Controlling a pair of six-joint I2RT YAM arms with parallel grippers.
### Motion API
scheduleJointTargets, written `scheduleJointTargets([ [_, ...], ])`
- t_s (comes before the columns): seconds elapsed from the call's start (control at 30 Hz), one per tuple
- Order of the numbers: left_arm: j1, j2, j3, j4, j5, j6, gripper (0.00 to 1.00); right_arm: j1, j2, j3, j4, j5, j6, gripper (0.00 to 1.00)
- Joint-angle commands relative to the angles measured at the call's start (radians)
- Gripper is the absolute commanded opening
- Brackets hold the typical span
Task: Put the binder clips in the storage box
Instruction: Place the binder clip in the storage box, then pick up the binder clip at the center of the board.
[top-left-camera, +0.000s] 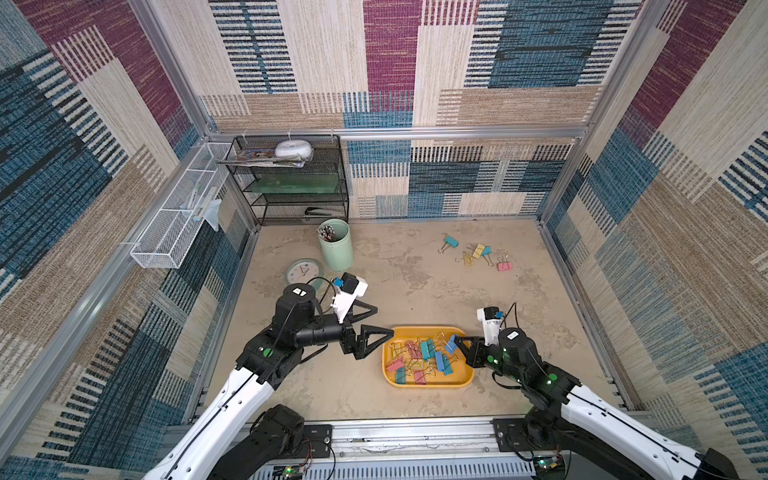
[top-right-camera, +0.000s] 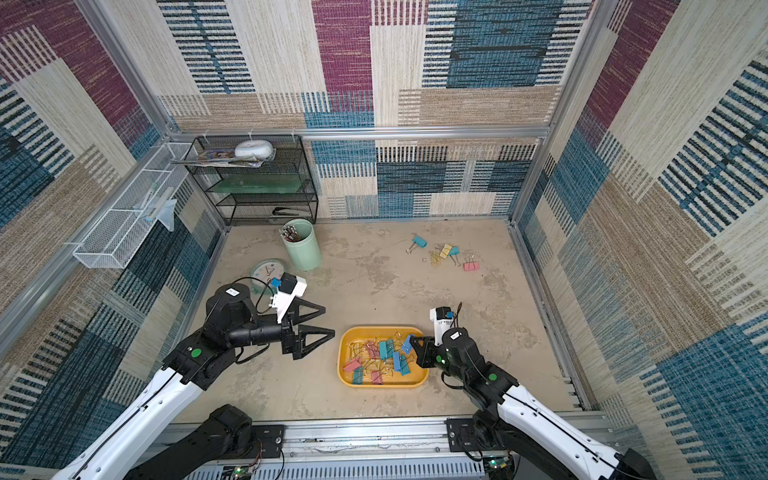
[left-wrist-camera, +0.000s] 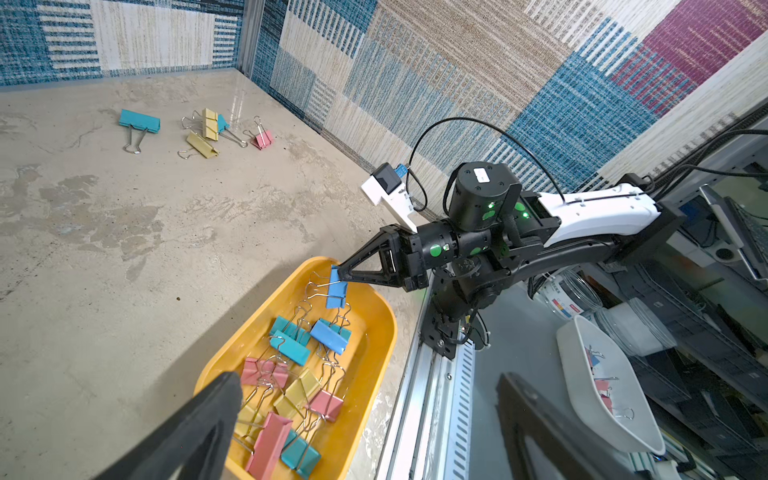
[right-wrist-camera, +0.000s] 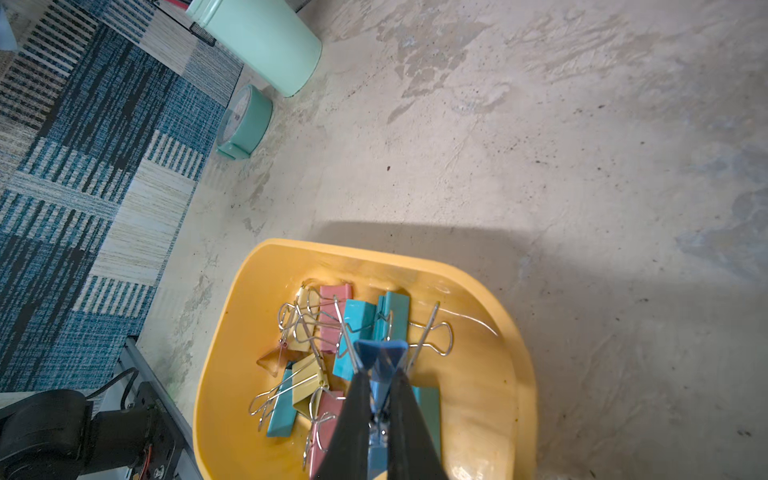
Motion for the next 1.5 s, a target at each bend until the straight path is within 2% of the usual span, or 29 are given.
scheduleJointTargets([
  [0.0,0.000,0.001,0.006,0.011,-0.005,0.012,1.00,0.002,-0.005,-0.022,0.099,0.035,0.002,0.04],
  [0.27,0.000,-0.001,0.005,0.011,-0.001,0.012,0.99,0.008,-0.023,-0.101,0.241,0.045,-0.028,0.17],
  [0.33,0.000,-0.002,0.005,0.011,-0.001,0.012,0.99,0.007,-0.014,-0.095,0.246,0.021,-0.036,0.23],
  [0.43,0.000,-0.003,0.006,0.010,-0.001,0.012,1.00,0.008,-0.030,-0.065,0.193,0.021,-0.026,0.38],
  [0.6,0.000,-0.004,0.006,0.011,0.003,0.012,0.99,0.007,-0.139,0.004,0.085,0.145,-0.014,0.48],
  [0.73,0.000,-0.005,0.006,0.011,0.004,0.010,0.99,0.004,-0.140,0.109,0.026,0.339,-0.033,0.58],
  [0.83,0.000,-0.004,0.007,0.011,0.004,0.010,0.99,-0.030,0.023,0.264,-0.009,0.361,-0.141,0.61],
  [0.97,0.000,-0.005,0.006,0.011,0.006,0.009,0.99,-0.130,0.361,0.546,-0.110,0.270,-0.267,0.62],
  [1.1,0.000,-0.009,0.004,0.011,-0.009,0.006,1.00,-0.249,0.656,0.790,-0.185,0.141,-0.331,0.62],
  [1.2,0.000,-0.003,0.013,-0.032,-0.096,0.019,0.99,-0.331,0.876,0.991,-0.258,0.097,-0.327,0.61],
  [1.4,0.002,0.004,0.036,-0.107,-0.250,0.047,1.00,-0.379,1.319,1.489,-0.500,0.219,-0.265,0.61],
  [1.47,0.003,0.001,0.041,-0.115,-0.256,0.053,1.00,-0.383,1.467,1.687,-0.590,0.272,-0.246,0.63],
])
